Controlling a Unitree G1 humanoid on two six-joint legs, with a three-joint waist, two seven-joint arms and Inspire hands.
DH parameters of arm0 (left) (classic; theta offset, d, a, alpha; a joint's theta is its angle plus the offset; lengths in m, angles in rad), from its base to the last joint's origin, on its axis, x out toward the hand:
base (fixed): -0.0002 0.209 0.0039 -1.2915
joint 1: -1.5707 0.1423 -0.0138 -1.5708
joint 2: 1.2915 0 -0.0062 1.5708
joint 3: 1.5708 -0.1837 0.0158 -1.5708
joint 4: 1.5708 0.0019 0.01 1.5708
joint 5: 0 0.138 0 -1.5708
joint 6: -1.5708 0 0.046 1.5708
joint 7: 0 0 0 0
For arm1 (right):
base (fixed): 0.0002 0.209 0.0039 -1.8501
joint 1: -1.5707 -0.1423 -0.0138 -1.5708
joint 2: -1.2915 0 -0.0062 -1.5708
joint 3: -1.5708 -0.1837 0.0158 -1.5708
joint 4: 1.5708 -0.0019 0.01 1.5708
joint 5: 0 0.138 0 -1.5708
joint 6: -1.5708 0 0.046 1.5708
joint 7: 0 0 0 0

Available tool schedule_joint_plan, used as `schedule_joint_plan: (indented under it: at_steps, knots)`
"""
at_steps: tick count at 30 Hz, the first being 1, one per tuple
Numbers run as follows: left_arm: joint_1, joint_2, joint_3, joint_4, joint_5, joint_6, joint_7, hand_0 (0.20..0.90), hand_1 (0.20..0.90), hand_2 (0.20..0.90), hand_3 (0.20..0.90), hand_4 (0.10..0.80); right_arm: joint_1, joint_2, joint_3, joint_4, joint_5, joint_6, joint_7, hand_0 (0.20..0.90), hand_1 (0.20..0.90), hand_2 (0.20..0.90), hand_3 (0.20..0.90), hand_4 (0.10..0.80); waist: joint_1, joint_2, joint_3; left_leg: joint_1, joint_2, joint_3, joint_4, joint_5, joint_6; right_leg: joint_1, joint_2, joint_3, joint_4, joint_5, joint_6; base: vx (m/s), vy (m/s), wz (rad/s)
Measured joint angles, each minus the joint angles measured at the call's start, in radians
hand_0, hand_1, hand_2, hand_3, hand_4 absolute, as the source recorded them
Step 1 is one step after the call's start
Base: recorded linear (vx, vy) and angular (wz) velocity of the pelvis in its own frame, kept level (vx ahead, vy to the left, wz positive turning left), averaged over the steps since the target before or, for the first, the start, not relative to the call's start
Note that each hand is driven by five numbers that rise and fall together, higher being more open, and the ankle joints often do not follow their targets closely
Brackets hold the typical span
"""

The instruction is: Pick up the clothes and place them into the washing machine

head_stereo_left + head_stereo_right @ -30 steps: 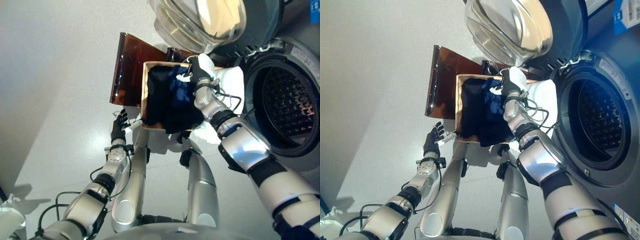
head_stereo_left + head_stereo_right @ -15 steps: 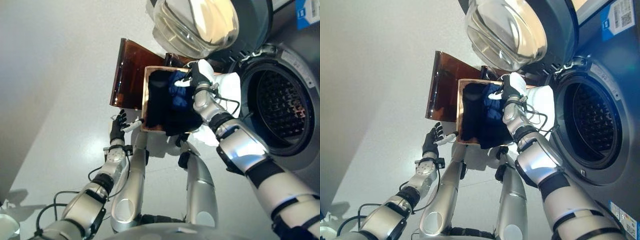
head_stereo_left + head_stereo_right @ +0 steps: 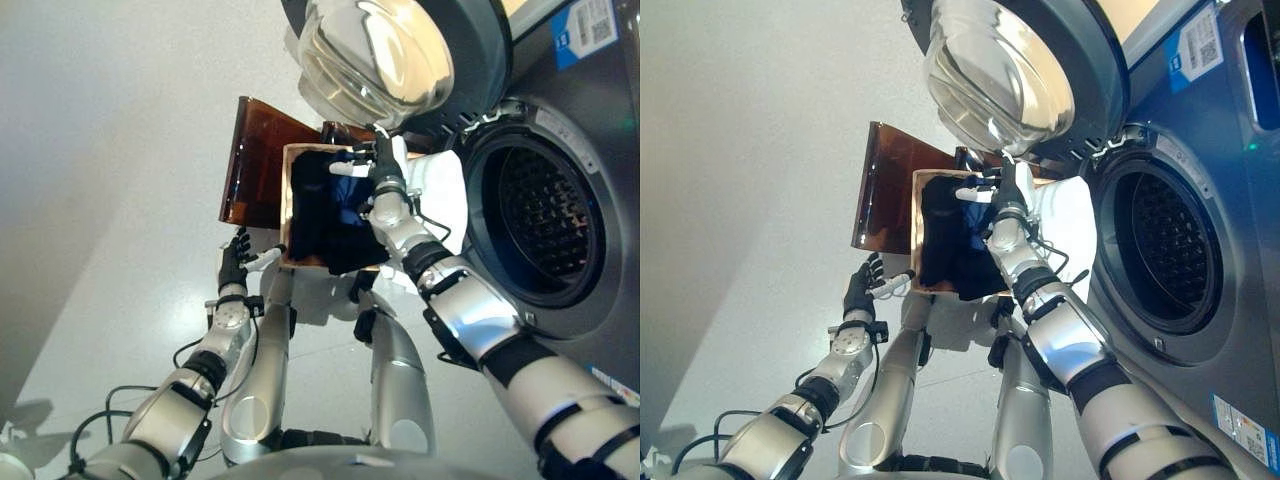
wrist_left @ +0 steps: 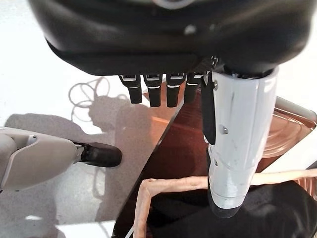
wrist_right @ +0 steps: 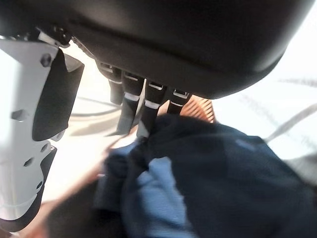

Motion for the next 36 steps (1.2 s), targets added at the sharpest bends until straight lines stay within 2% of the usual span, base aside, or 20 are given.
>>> schedule_joint_plan:
  at_steps: [4, 9, 14, 17, 24, 30, 36]
  knots:
    - [0.001, 0.0, 0.0, 0.006, -0.018, 0.0, 0.0, 0.9, 0.9, 0.9, 0.9, 0.8, 0.011, 0.0, -0.014, -0.092, 0.02, -0.049, 0.0, 0.9, 0.9, 0.9, 0.9, 0.8, 0.002, 0.0, 0.0, 0.007, 0.001, 0.004, 0.0, 0.0, 0.0, 0.005, 0.0, 0.001, 0.002, 0.0, 0.0, 0.005, -0.001, -0.01]
    - [0.0, 0.001, 0.003, 0.012, -0.018, 0.0, 0.0, 0.9, 0.9, 0.9, 0.9, 0.8, 0.016, 0.0, -0.007, -0.122, -0.002, -0.053, 0.001, 0.9, 0.9, 0.9, 0.9, 0.8, 0.003, -0.001, 0.0, 0.019, 0.0, 0.006, -0.001, -0.001, 0.002, 0.021, -0.001, 0.0, -0.004, 0.001, 0.001, 0.01, 0.001, 0.02]
    - [0.004, -0.002, 0.003, 0.046, -0.017, 0.003, 0.004, 0.9, 0.9, 0.9, 0.9, 0.8, 0.027, -0.001, 0.062, -0.001, -0.199, -0.041, 0.002, 0.9, 0.9, 0.9, 0.9, 0.8, 0.0, -0.008, 0.002, 0.037, 0.001, 0.011, -0.003, -0.005, 0.007, 0.049, 0.003, 0.001, -0.033, 0.007, 0.011, 0.0, 0.0, 0.0]
    - [0.005, -0.005, 0.003, 0.045, -0.015, 0.002, 0.011, 0.9, 0.9, 0.9, 0.9, 0.8, 0.049, -0.007, 0.062, 0.058, -0.288, -0.016, 0.0, 0.9, 0.9, 0.9, 0.9, 0.8, 0.0, -0.01, 0.002, 0.04, 0.001, 0.024, -0.011, -0.006, 0.009, 0.053, 0.002, 0.004, -0.048, 0.011, 0.015, 0.003, 0.01, -0.04]
    - [0.007, -0.007, 0.003, 0.044, 0.028, 0.002, 0.019, 0.9, 0.9, 0.9, 0.9, 0.8, 0.043, -0.029, 0.111, 0.154, -0.512, -0.019, -0.05, 0.9, 0.9, 0.9, 0.9, 0.8, 0.0, -0.011, 0.002, 0.038, -0.002, 0.027, -0.017, -0.009, 0.014, 0.055, 0.001, 0.005, -0.063, 0.02, 0.017, 0.001, 0.005, -0.01]
    - [0.005, -0.008, 0.003, 0.044, 0.047, 0.002, 0.022, 0.9, 0.9, 0.9, 0.9, 0.8, 0.04, -0.039, 0.137, 0.201, -0.632, 0.026, -0.085, 0.9, 0.9, 0.9, 0.9, 0.8, 0.002, -0.011, 0.002, 0.034, -0.004, 0.025, -0.018, -0.011, 0.016, 0.054, 0.0, 0.004, -0.063, 0.019, 0.017, 0.006, -0.006, 0.01]
    - [-0.002, -0.008, 0.0, 0.04, 0.049, 0.003, 0.028, 0.9, 0.9, 0.9, 0.9, 0.8, 0.041, -0.046, 0.138, 0.211, -0.652, 0.049, -0.101, 0.9, 0.9, 0.9, 0.9, 0.8, 0.001, -0.01, 0.002, 0.027, -0.004, 0.021, -0.019, -0.011, 0.015, 0.05, -0.001, 0.0, -0.064, 0.018, 0.017, 0.011, -0.015, 0.02]
